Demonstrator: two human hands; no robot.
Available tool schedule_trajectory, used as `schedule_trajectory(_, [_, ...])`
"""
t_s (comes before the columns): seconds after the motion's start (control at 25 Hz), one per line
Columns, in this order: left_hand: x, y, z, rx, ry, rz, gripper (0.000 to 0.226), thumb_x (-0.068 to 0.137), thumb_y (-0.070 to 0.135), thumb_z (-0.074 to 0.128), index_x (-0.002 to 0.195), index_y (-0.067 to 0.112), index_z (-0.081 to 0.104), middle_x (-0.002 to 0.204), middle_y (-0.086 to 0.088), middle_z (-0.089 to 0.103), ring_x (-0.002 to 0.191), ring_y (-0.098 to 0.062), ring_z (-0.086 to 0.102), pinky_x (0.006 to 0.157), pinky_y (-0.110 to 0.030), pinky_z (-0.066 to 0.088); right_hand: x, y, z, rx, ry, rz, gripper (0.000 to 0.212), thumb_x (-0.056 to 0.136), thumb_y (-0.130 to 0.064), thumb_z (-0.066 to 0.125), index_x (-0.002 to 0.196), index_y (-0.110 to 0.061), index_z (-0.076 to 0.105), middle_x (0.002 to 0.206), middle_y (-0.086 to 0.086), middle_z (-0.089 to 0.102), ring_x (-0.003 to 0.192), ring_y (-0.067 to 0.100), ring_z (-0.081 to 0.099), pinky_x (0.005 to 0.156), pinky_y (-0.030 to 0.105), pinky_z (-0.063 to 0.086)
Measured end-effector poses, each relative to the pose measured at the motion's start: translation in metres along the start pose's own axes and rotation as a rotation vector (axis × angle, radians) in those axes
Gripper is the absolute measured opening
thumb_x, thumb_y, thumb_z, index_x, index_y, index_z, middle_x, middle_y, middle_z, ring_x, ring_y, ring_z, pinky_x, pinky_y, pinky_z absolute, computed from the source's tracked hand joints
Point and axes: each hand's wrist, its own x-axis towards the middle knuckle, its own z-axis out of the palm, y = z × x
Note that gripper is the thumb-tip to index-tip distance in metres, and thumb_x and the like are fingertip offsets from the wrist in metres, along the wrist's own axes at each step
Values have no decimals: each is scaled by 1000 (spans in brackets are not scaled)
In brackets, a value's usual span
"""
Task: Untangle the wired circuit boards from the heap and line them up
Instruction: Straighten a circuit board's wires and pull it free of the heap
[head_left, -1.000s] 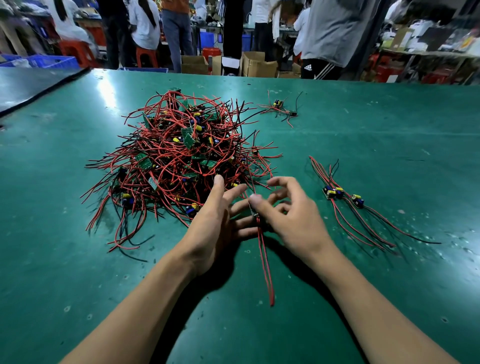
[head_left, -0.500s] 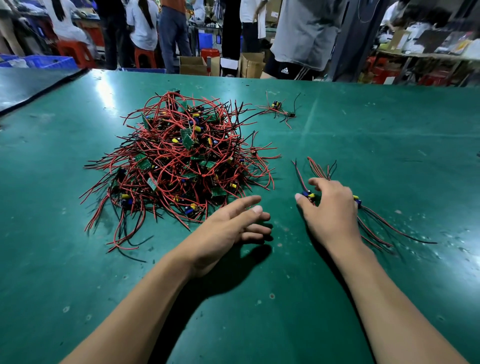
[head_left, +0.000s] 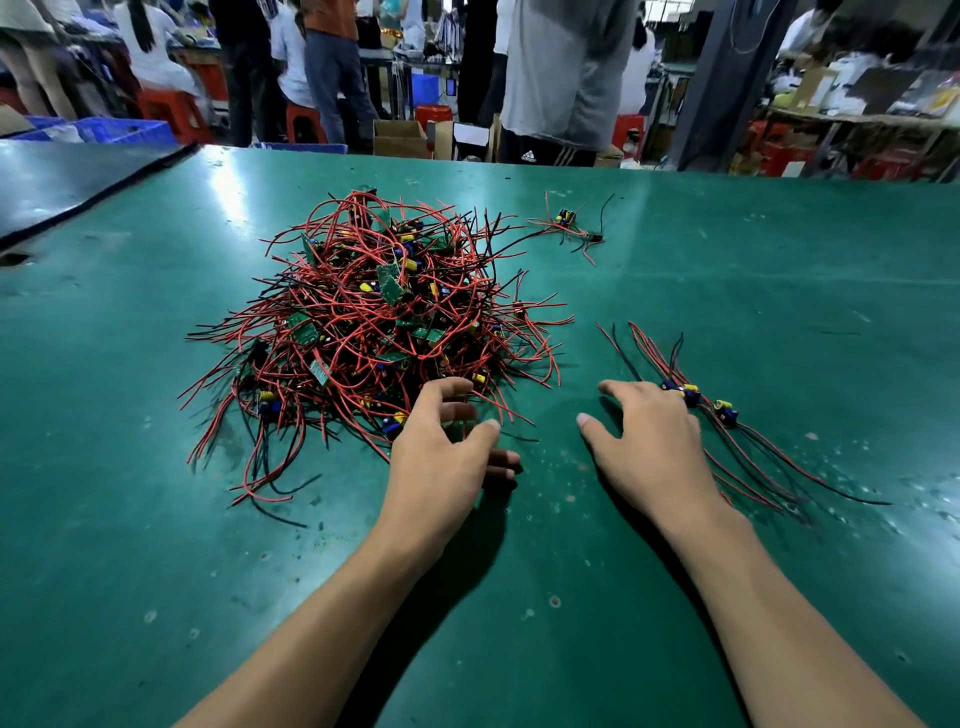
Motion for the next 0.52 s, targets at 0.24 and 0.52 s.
schedule_trajectory(0.24, [7,3,-1,-10,-116,-56,50,94,12,63,140,22,45,134,9,54,77,-32,73,66,-42,61,-15,-24,10,211,22,-176,35,92,-34,66,122,-17,68,120,2,66,116,24,54,102,43,41])
schedule_trajectory(0.52, [-9,14,4,-198,-333,-127,15,91,20,64,94,12,76,95,-10,75,53,-17,66,42,-20,47,-15,-25,-5,359,-88,-221,44,86,-33,75,126,-17,67,113,3,70,108,26,61,97,43,45])
